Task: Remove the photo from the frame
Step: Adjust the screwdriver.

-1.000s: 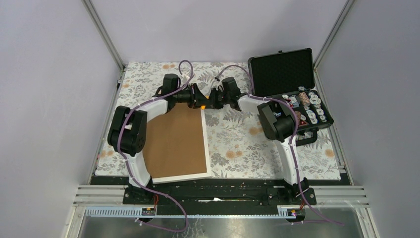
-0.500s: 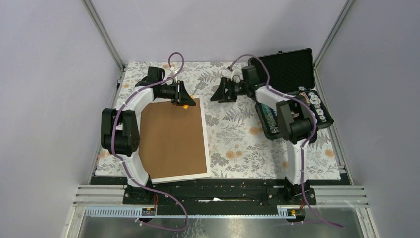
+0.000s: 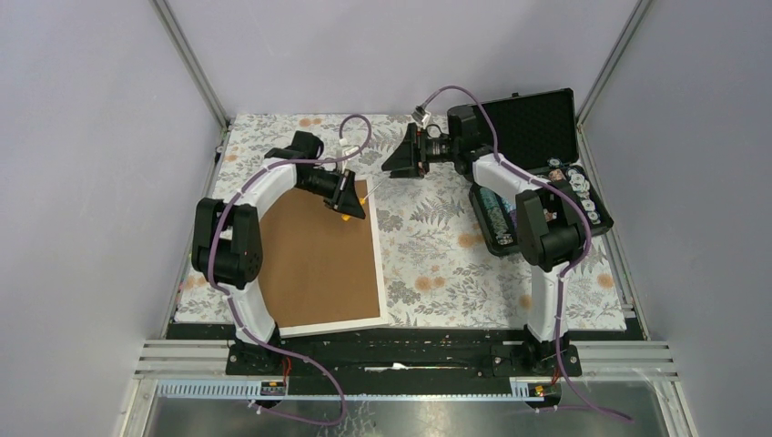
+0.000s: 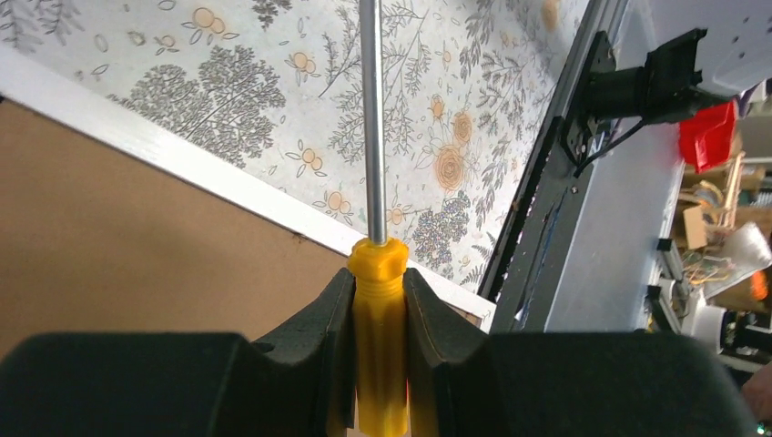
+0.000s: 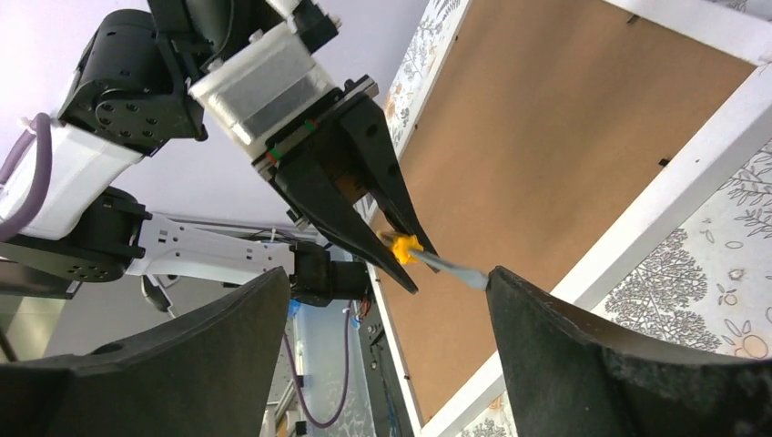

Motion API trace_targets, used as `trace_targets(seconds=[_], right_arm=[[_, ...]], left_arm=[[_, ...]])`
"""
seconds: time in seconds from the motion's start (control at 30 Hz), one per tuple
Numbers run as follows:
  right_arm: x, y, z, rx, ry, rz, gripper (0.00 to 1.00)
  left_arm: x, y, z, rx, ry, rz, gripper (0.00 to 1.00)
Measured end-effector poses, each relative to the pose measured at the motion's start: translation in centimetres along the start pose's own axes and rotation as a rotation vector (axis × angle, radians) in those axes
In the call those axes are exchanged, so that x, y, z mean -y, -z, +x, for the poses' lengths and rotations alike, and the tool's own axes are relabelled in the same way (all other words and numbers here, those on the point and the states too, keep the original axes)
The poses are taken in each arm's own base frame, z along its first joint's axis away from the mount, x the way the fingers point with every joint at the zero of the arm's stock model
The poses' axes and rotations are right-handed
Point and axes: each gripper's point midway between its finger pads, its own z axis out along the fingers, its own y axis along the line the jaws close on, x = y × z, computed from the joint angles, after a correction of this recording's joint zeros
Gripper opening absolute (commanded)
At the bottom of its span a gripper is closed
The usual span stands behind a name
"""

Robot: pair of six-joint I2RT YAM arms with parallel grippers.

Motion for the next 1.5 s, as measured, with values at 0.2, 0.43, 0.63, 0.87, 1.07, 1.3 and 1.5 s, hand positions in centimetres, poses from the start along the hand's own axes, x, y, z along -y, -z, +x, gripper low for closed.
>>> trace_targets(seconds=[0.2, 0.43, 0.63, 0.87, 1.07, 1.3, 1.5], right_arm=[[0.4, -0.8, 1.2, -0.035, -0.056, 0.01, 0.62], [1.7, -1.6, 3.5, -0.099, -0.11, 0.047, 0.35], [1.7, -1.8, 4.0, -0.121, -0.111, 0.052, 0.04], [0.8, -1.8, 3.4, -0.12, -0.1, 0.036, 0.0], [0.4, -2.0, 0.4, -0.011, -0.084, 0.034, 0.0], [-1.3, -0.7, -6.0, 0.214, -0.071, 0.002, 0.0], [-2.7, -0.1, -8.5, 0.319, -0.083, -0.039, 0.0]], left_arm=[[0.6, -0.8, 0.3, -0.043, -0.077, -0.008, 0.0], [0.9, -1.1, 0.0, -0.056, -0.146, -0.024, 0.0], [0.8, -1.0, -0.4, -0.058, -0.194, -0.05, 0.0], [0.7, -0.9, -0.7, -0.054, -0.225, -0.051, 0.34], [0.5, 1.5, -4.1, 0.118, -0.076, -0.045, 0.69], [0.0, 6.7, -9.6, 0.502, 0.25, 0.091, 0.76], [2.3, 6.3, -10.8, 0.565, 0.491, 0.29, 0.75]])
